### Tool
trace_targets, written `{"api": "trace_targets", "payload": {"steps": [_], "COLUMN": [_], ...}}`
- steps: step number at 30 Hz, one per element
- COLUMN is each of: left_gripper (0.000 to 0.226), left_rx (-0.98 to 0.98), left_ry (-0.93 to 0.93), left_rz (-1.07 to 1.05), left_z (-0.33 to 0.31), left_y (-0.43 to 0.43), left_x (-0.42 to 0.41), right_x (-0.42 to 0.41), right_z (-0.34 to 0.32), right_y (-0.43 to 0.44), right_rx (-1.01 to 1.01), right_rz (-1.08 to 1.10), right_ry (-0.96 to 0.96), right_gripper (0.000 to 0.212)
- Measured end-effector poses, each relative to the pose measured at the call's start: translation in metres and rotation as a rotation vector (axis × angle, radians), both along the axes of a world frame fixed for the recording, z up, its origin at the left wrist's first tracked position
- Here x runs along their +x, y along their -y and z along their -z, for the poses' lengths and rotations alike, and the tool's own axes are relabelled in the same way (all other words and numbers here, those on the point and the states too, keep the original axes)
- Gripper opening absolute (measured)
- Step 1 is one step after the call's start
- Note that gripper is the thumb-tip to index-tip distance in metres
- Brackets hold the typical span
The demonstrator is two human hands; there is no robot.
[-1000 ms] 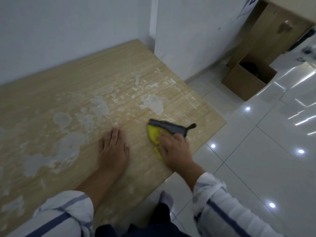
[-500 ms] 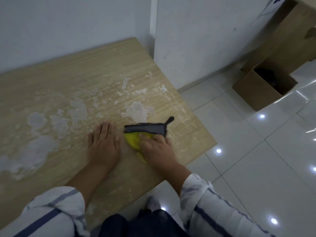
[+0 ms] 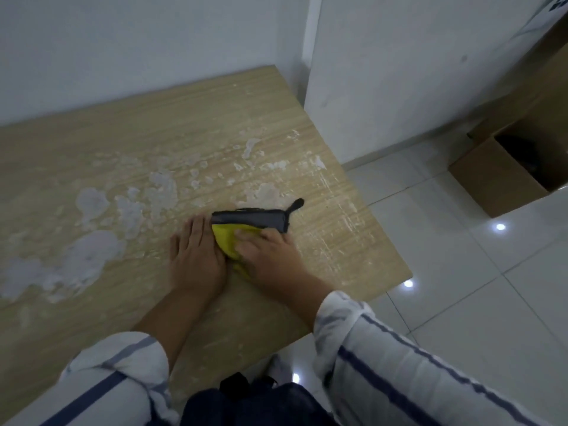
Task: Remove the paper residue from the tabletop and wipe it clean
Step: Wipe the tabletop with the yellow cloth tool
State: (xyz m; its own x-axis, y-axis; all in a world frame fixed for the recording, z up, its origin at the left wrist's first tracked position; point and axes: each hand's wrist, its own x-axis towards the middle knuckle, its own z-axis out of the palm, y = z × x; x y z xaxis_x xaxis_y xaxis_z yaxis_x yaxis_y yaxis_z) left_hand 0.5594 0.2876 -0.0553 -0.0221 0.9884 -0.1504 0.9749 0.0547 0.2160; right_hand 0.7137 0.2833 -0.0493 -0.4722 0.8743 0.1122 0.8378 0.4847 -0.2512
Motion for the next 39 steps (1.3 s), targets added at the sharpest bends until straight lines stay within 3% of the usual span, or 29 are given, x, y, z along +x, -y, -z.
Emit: {"api": "trace_targets", "payload": {"steps": [4,8,10,13,14,17,19,22,23,25,27,29,33,36,37,39], "left_gripper": [0.067,0.063,0.058,0.062,0.063,0.060,0.060,0.059,0.059,0.058,0.057,0.058,0.061,0.060,0.060,0.060], "left_rx": [0.015,0.017,0.018,0.028,0.030,0.020,0.021,0.033,0.031,0.032,0.032,0.032,0.020,0.023,0.024,0.028], "left_ry": [0.021,0.012,0.049,0.094,0.090,0.049,0.035,0.033,0.036,0.049,0.068,0.058,0.033,0.018,0.017,0.028], "left_rz": [-0.008,0.003,-0.041,-0.136,-0.152,-0.137,-0.115,-0.110,-0.114,-0.131,-0.150,-0.158,-0.149,-0.139,-0.134,-0.141], "left_z": [-0.001,-0.001,-0.002,-0.001,0.000,0.002,0.002,0.003,0.004,0.004,0.002,0.000,-0.001,-0.001,-0.001,-0.001], "left_y": [0.001,0.001,-0.006,-0.021,-0.027,-0.041,-0.049,-0.061,-0.066,-0.077,-0.089,-0.102,-0.120,-0.131,-0.135,-0.147], "left_x": [0.002,0.000,-0.001,-0.010,-0.015,-0.029,-0.034,-0.038,-0.039,-0.043,-0.047,-0.052,-0.056,-0.056,-0.057,-0.057], "right_x": [0.057,0.062,0.022,-0.025,-0.024,0.007,0.040,0.054,0.039,-0.005,-0.040,-0.037,0.025,0.060,0.054,0.013], "right_z": [-0.007,-0.031,-0.030,-0.007,0.001,0.002,-0.002,-0.028,-0.031,-0.025,-0.014,-0.001,-0.002,-0.016,-0.020,-0.021], "right_y": [-0.055,-0.085,-0.075,-0.037,-0.033,-0.064,-0.097,-0.125,-0.126,-0.118,-0.097,-0.098,-0.164,-0.210,-0.219,-0.226], "right_rx": [-0.059,-0.152,-0.054,-0.155,-0.120,-0.049,-0.107,-0.117,-0.071,-0.015,-0.150,-0.176,-0.082,-0.214,-0.203,-0.051], "right_rz": [0.357,0.677,0.479,-0.053,-0.112,0.096,0.362,0.722,0.694,0.439,0.138,0.056,0.396,0.754,0.794,0.642], "right_ry": [0.063,-0.084,-0.091,-0.062,-0.030,0.082,0.110,-0.083,-0.076,0.001,0.031,0.045,0.138,-0.026,-0.059,-0.036], "right_gripper": [0.037,0.025,0.027,0.034,0.036,0.056,0.047,0.028,0.026,0.028,0.038,0.047,0.051,0.041,0.034,0.026]}}
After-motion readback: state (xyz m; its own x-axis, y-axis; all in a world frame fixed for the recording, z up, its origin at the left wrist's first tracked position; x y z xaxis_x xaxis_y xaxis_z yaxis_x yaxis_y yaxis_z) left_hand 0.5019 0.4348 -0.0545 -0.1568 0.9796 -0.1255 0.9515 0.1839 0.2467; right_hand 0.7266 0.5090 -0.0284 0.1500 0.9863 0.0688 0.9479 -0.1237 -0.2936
